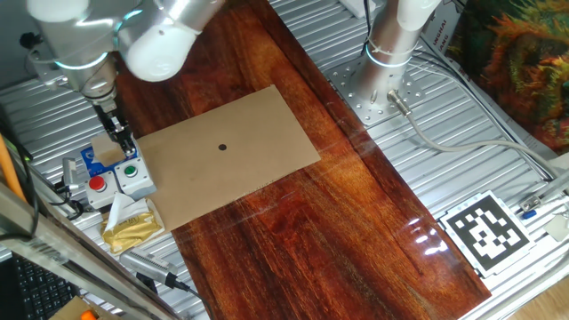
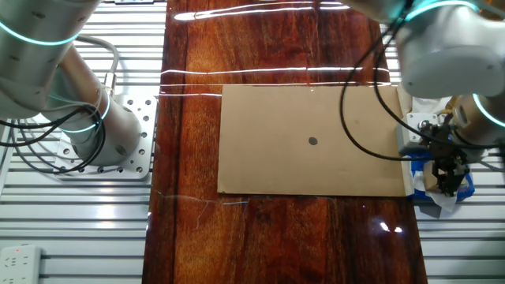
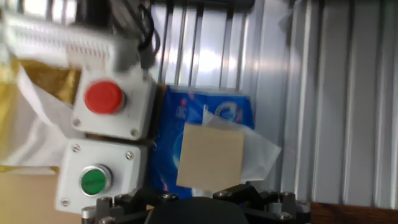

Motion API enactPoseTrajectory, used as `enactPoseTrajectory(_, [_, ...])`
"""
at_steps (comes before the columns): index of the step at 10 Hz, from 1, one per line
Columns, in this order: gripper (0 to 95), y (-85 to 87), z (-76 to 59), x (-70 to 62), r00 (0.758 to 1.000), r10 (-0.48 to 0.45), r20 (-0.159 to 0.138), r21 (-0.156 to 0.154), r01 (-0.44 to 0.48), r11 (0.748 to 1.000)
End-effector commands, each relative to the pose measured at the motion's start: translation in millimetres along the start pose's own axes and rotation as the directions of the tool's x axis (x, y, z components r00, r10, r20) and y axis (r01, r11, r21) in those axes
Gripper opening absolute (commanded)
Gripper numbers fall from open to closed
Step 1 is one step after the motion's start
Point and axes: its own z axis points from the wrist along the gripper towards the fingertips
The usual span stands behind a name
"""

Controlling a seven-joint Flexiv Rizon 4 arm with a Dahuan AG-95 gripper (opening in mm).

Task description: Grab the block and place it at the designated location

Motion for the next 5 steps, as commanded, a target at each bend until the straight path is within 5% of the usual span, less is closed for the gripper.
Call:
enactPoseTrajectory(1, [95.0,-1.8,3.7,-5.8,1.0,-0.002,-0.004,-0.004,0.002,1.0])
enactPoseTrajectory(5, [95.0,-7.5,-0.6,-3.6,1.0,-0.008,0.002,-0.001,0.008,1.0])
